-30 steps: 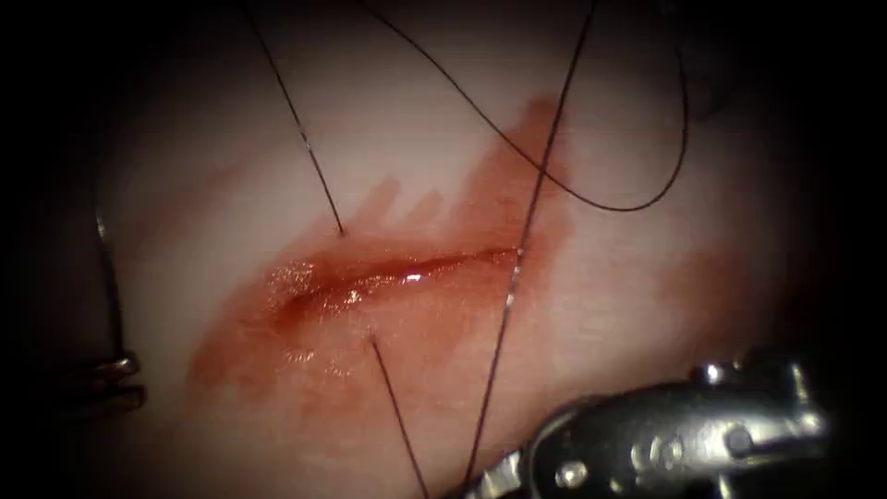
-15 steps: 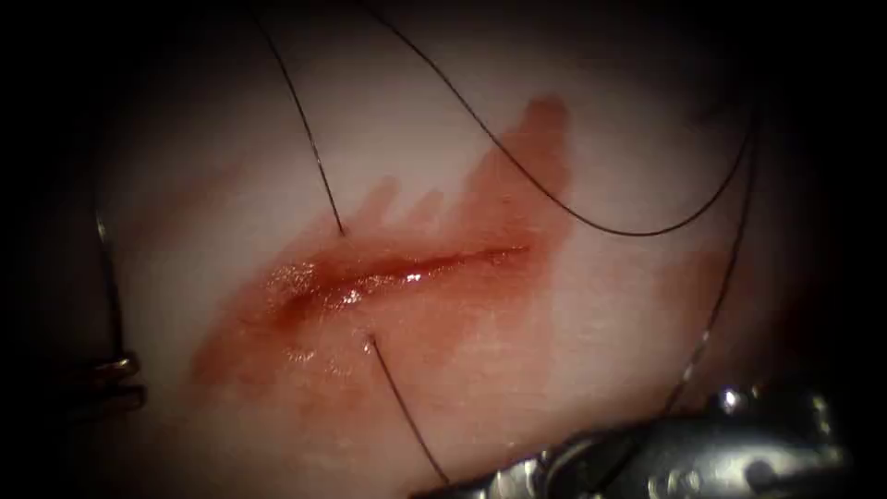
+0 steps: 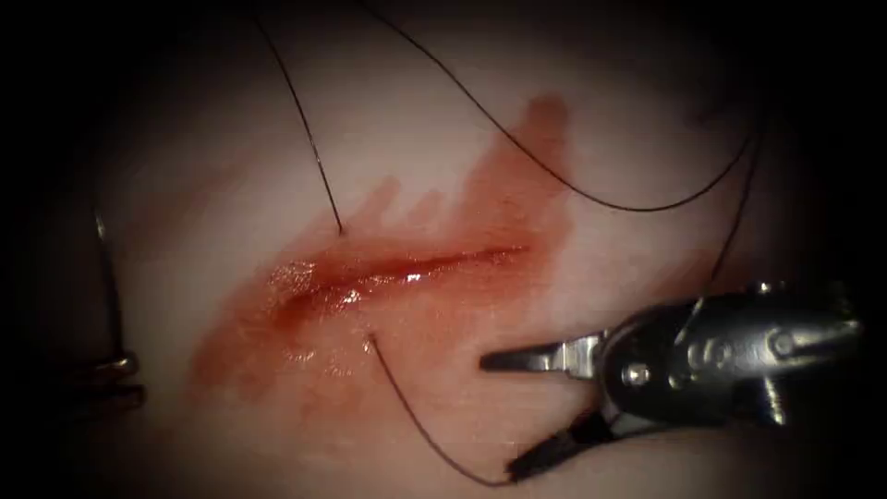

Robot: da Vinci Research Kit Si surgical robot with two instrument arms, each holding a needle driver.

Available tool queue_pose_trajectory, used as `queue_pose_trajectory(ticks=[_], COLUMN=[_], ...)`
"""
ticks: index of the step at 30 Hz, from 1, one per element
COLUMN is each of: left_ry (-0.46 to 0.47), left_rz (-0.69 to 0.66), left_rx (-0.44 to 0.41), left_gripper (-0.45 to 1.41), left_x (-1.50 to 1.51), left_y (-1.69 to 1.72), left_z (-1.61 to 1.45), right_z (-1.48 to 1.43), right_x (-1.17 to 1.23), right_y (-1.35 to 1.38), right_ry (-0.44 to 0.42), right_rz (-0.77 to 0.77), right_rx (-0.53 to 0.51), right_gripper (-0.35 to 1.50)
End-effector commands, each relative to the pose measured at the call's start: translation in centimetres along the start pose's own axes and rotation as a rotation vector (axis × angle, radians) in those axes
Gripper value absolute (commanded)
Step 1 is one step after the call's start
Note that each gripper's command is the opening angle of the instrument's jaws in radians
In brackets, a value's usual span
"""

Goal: Wound Closure

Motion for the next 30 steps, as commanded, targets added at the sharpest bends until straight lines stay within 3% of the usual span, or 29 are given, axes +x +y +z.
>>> queue_pose_trajectory(ticks=[1,9,17,19,20,21,22,30], left_ry=[0.001,0.001,0.001,0.001,0.001,0.001,0.001,0.001], left_rz=[-0.002,-0.002,-0.002,-0.002,-0.002,-0.002,-0.002,-0.002], left_rx=[-0.002,-0.002,-0.002,-0.002,-0.002,-0.002,-0.002,-0.002], left_gripper=[-0.45,-0.45,-0.45,-0.45,-0.45,-0.45,-0.45,-0.45], left_x=[-0.03,-0.03,-0.03,-0.03,-0.03,-0.03,-0.03,-0.03], left_y=[0.06,0.06,0.06,0.06,0.06,0.06,0.06,0.06], left_z=[0.07,0.07,0.07,0.07,0.07,0.07,0.07,0.07], right_z=[0.23,0.80,1.03,1.04,1.04,1.02,0.99,0.84], right_x=[-0.01,-0.01,0.00,0.00,0.00,0.00,-0.02,-0.03], right_y=[0.02,0.17,0.23,0.25,0.25,0.25,0.23,0.20], right_ry=[-0.002,-0.021,-0.020,-0.020,-0.020,-0.018,-0.017,-0.012], right_rz=[0.003,0.007,0.009,0.011,0.011,0.010,0.003,-0.004], right_rx=[-0.012,-0.052,-0.065,-0.067,-0.061,-0.048,-0.030,-0.008], right_gripper=[1.14,1.09,0.91,0.78,0.61,0.30,-0.33,-0.35])
